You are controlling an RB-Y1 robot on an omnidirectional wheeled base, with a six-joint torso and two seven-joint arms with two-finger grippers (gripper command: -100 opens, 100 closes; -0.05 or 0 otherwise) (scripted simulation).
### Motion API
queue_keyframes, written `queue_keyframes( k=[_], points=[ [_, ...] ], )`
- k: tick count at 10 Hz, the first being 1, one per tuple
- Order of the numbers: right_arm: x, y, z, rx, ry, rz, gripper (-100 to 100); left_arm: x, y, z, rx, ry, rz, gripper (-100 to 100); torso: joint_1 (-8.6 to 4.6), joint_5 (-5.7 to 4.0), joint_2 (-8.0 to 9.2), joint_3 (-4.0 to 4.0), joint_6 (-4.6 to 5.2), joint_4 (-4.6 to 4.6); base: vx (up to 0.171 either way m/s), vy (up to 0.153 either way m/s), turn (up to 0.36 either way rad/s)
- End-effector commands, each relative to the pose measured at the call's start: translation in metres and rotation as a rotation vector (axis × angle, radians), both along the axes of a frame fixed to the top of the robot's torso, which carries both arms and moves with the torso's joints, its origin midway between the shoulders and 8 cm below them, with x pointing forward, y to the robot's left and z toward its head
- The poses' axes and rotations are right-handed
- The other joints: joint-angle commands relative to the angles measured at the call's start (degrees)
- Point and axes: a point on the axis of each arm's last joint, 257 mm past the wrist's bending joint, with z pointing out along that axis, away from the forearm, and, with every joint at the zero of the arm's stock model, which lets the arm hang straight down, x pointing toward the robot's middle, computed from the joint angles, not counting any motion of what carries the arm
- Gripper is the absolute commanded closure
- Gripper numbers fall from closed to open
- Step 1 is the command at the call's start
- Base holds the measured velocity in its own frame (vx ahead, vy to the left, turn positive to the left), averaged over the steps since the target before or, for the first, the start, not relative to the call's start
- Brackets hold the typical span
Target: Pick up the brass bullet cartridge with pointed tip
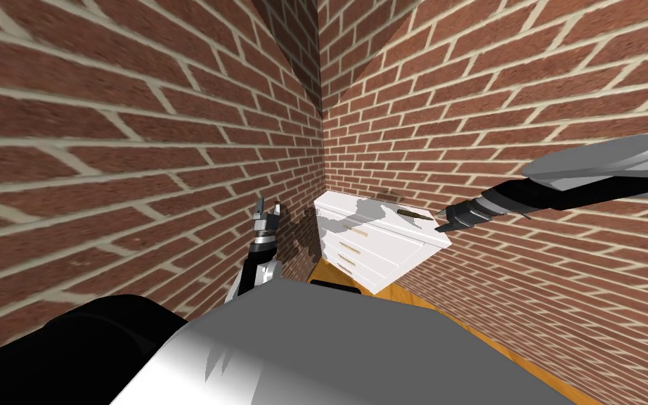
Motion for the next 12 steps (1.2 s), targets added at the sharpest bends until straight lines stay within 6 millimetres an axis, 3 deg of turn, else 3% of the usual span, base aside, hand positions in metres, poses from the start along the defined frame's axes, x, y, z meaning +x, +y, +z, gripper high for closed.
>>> queue_keyframes(
  k=[1,9,10,11,12],
  points=[
    [0.004,0.002,0.000,-0.031,0.014,0.027,-100,0.000,0.000,0.000,0.000,0.000,0.000,0,0.00,0.00,0.00,0.00,0.00,0.00,0.069,0.028,-0.016],
    [0.019,0.007,-0.001,-0.206,0.105,0.174,-100,0.000,0.000,-0.002,-0.001,0.004,-0.001,0,0.00,-0.08,-0.15,-0.06,0.06,0.05,0.074,0.022,-0.023],
    [0.019,0.007,-0.001,-0.208,0.106,0.176,0,0.000,0.000,-0.002,-0.001,0.005,-0.001,0,0.03,-0.09,-0.14,-0.05,0.07,0.06,0.000,0.000,0.000],
    [0.017,0.001,-0.011,-0.207,0.101,0.169,-100,0.000,0.000,-0.002,-0.001,0.005,-0.001,0,0.03,-0.09,-0.10,-0.03,0.07,0.07,-0.006,0.006,0.034],
    [0.016,-0.002,-0.017,-0.206,0.098,0.164,-100,0.000,0.000,-0.002,-0.002,0.005,-0.002,0,0.06,-0.10,-0.06,-0.01,0.05,0.07,-0.014,0.010,0.057]
  ],
)
